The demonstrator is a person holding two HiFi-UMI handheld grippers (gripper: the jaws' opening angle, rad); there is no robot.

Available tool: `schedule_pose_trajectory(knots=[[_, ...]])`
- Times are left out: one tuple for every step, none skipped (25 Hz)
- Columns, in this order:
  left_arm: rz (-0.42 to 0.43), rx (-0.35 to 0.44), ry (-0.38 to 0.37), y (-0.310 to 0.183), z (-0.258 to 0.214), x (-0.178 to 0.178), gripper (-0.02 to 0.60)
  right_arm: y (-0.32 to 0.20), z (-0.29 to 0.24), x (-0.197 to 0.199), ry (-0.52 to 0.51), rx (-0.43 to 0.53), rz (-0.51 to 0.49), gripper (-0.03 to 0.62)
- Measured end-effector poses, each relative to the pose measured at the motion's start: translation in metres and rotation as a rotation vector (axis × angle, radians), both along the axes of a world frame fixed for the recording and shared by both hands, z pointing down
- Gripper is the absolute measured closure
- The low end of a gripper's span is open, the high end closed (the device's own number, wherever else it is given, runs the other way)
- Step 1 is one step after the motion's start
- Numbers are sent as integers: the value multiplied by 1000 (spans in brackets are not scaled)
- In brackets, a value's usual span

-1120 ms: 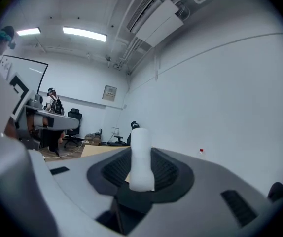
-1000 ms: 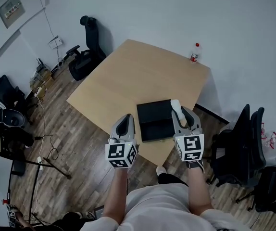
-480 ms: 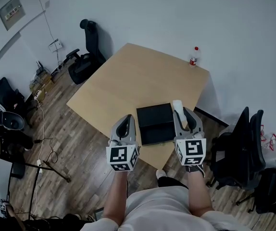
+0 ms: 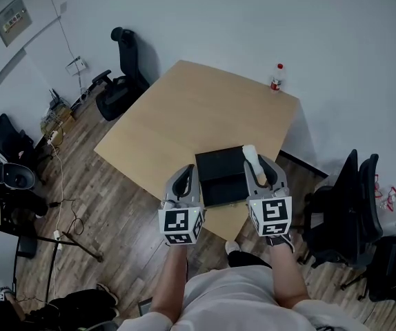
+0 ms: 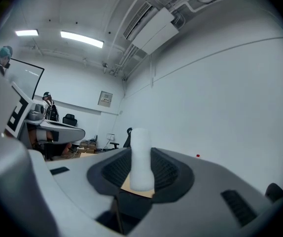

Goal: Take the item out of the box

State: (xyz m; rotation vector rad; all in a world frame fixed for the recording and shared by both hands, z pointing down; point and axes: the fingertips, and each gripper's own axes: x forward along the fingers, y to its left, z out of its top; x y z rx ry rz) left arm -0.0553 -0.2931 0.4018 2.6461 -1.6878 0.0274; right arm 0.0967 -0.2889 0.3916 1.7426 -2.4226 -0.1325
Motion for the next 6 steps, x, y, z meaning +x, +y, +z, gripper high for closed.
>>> schedule_pose_trajectory(knots=[[2,1,0,-1,0,1,575,-1,1,-1,3,-3,-1,467],[3,2,0,-3,0,1,575,-3,3,-1,5,-7,-2,467],[4,2,0,-5,0,1,575,-4,5,-2,6,-11,-2,467],[4,0,0,-7,1,1,575,-6,7,-2,7,-16,-2,467],[4,-3,0,-9,2,1,575,-8,9,-2,8,-21,-2,467],[4,-6,1,-11,4,2,575,-11,12,-1,8,-27,-2,467]])
